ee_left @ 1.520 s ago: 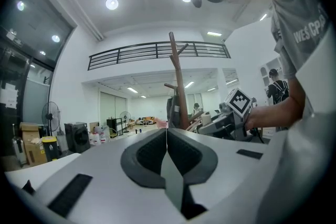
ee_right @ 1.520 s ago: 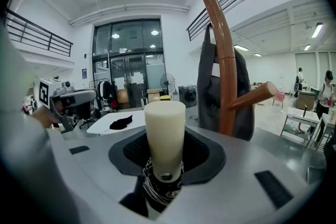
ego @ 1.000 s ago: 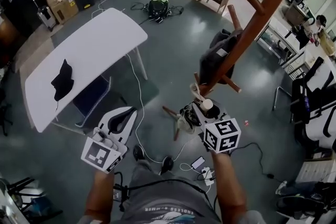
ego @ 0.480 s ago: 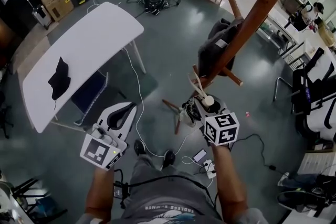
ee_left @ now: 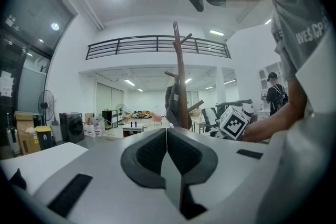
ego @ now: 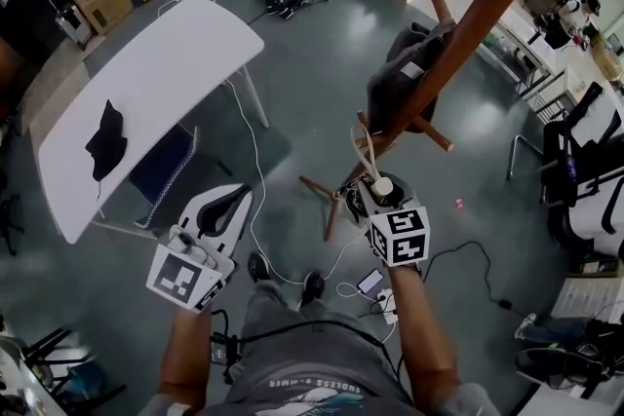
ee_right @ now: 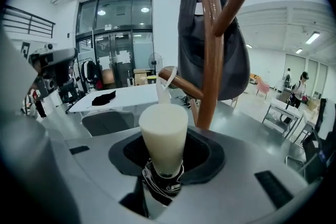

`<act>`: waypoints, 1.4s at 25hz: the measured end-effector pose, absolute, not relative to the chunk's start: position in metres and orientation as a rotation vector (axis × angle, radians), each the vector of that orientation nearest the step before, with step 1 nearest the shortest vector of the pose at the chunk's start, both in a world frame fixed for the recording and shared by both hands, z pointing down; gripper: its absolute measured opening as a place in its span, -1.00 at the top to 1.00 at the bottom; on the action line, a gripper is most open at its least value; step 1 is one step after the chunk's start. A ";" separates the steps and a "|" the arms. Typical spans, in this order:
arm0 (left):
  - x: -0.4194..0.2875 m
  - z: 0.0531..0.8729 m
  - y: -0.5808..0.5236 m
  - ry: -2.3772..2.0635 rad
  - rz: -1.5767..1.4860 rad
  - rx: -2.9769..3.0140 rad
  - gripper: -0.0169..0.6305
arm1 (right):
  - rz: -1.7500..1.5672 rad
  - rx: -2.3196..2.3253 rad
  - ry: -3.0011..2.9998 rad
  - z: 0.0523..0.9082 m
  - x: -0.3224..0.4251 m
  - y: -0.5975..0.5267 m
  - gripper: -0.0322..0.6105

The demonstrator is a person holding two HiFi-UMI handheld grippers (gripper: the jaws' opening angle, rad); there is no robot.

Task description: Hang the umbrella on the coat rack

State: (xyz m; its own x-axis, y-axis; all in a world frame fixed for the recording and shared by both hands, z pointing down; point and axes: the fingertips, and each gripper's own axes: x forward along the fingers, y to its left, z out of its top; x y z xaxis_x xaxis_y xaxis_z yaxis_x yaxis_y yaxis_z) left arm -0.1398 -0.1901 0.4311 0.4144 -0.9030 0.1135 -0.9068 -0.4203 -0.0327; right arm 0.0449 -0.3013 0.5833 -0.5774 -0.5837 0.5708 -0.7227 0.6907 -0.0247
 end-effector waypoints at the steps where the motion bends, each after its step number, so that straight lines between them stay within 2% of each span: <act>1: -0.140 0.432 -0.190 -1.672 0.174 2.612 0.89 | 0.335 1.001 -2.362 0.584 0.044 -0.301 0.41; 14: -0.149 0.441 -0.194 -1.683 0.141 2.583 0.89 | 0.169 1.031 -2.269 0.583 0.028 -0.304 0.41; 35: -0.153 0.446 -0.201 -1.678 0.117 2.575 0.89 | 0.202 1.112 -2.184 0.608 0.048 -0.325 0.41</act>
State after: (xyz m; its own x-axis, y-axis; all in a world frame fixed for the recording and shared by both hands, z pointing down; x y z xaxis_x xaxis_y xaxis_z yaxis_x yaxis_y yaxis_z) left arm -0.1534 -0.2007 0.4458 0.4024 -0.9100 0.0997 -0.9151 -0.4031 0.0137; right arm 0.0478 -0.3247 0.6077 -0.4129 -0.6615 0.6260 -0.7650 0.6249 0.1559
